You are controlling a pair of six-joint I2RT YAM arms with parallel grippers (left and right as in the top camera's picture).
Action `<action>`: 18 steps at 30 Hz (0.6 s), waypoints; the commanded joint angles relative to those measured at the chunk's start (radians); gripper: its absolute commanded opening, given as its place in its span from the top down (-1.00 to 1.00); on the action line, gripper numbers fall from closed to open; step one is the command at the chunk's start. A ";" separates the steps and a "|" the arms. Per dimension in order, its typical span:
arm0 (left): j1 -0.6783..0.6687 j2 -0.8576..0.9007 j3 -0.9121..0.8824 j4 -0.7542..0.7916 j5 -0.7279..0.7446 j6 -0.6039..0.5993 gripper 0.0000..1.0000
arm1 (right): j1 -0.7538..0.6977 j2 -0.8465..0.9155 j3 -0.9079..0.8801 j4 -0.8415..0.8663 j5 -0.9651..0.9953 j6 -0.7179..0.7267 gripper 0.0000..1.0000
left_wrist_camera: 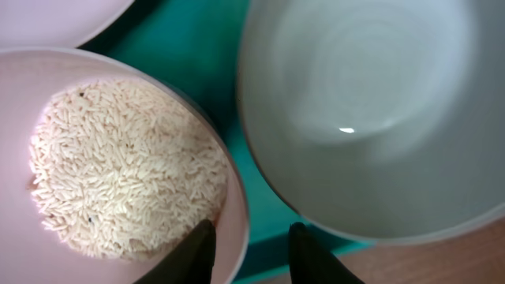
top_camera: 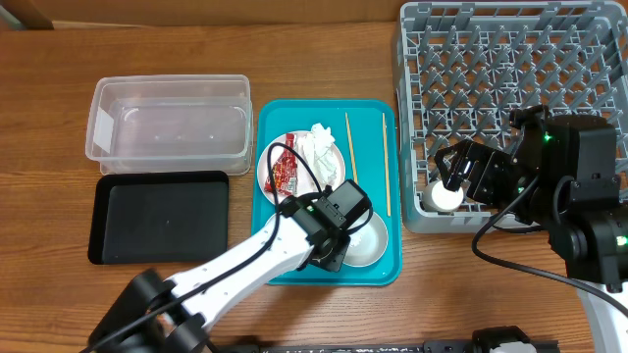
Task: Sort waste into correct bins and load items into the dishwasher
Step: 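Place the white cup upside down in the dish rack with the right gripper, then grasp the pink rice bowl with the left gripper and tip rice onto black tray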
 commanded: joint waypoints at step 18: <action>0.068 -0.040 0.091 -0.156 -0.041 -0.056 0.92 | -0.006 -0.003 0.013 -0.003 -0.008 0.001 -0.93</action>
